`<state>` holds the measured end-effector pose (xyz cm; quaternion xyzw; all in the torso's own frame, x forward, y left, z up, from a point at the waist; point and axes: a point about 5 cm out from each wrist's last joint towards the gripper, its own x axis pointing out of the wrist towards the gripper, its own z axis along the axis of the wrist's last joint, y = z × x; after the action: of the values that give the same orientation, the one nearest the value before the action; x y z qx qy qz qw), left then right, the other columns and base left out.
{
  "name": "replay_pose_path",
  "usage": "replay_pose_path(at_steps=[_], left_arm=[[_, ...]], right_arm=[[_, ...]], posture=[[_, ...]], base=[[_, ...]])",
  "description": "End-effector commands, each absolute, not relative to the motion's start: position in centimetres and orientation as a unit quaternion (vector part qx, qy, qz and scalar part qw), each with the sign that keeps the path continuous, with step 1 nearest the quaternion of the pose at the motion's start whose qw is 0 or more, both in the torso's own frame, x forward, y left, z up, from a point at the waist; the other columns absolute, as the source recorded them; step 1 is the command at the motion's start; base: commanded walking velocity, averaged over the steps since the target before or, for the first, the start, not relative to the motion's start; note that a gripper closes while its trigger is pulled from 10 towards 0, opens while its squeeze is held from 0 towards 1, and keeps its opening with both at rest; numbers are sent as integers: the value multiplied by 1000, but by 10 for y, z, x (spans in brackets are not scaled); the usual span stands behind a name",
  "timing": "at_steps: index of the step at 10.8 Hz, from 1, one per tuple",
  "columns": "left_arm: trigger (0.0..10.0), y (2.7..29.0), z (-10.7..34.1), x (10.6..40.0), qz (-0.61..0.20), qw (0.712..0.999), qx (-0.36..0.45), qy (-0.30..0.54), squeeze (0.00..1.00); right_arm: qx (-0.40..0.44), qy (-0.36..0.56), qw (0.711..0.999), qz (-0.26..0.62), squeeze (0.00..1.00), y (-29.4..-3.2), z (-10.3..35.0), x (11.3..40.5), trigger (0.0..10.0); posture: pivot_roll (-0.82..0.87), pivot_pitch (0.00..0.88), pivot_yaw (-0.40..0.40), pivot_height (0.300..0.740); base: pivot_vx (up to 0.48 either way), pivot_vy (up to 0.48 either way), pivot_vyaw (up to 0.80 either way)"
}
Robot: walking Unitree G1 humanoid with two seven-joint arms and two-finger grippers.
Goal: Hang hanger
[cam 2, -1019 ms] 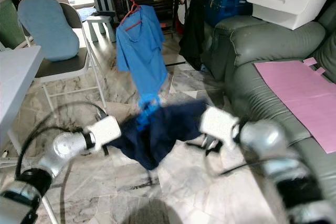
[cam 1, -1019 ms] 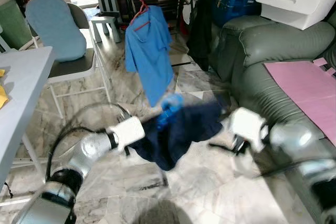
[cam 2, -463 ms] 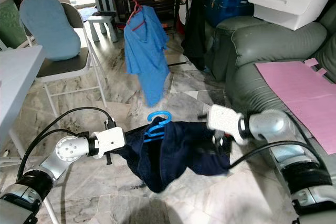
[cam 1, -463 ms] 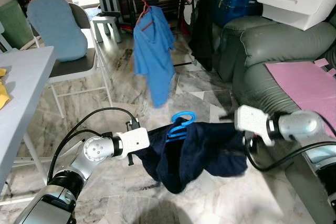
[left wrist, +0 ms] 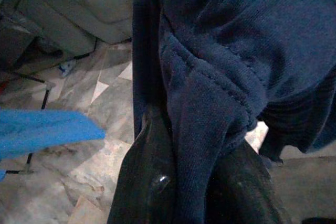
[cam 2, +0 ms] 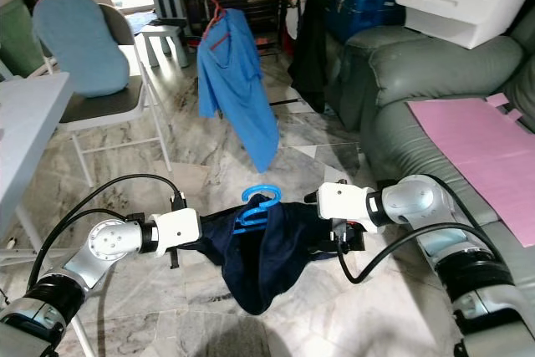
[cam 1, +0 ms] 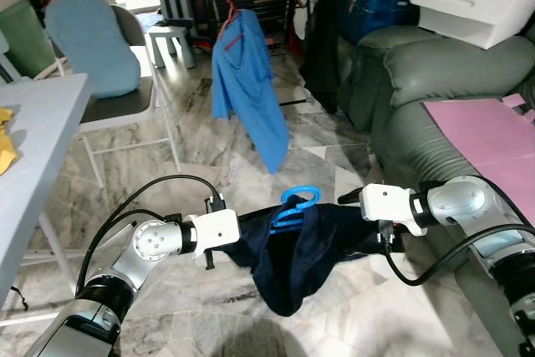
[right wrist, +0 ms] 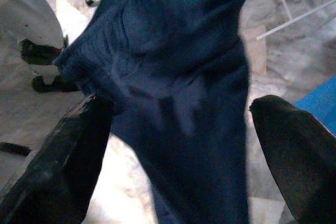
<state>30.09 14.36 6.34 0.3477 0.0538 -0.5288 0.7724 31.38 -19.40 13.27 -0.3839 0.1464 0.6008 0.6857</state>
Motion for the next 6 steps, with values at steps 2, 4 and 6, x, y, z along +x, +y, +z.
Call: replay_pose_path(at_steps=[2,4,6], left_arm=[[0,144,69,301,-528,774,347,35,0],[0,141,71,300,-536,771,343,27,0],[0,133,77,300,-544,768,338,4,0]], right_arm=[[-380,115,682,614,0,-184,150,321,10000],[-412,133,689,582,0,-198,146,326,10000],[-366,159,700,592,0,-199,134,325,8941]], posture=[[-104,0,87,740],[-105,0,85,740],[-103,0,78,740]], base=[[0,0,0],[0,0,0],[0,0,0]])
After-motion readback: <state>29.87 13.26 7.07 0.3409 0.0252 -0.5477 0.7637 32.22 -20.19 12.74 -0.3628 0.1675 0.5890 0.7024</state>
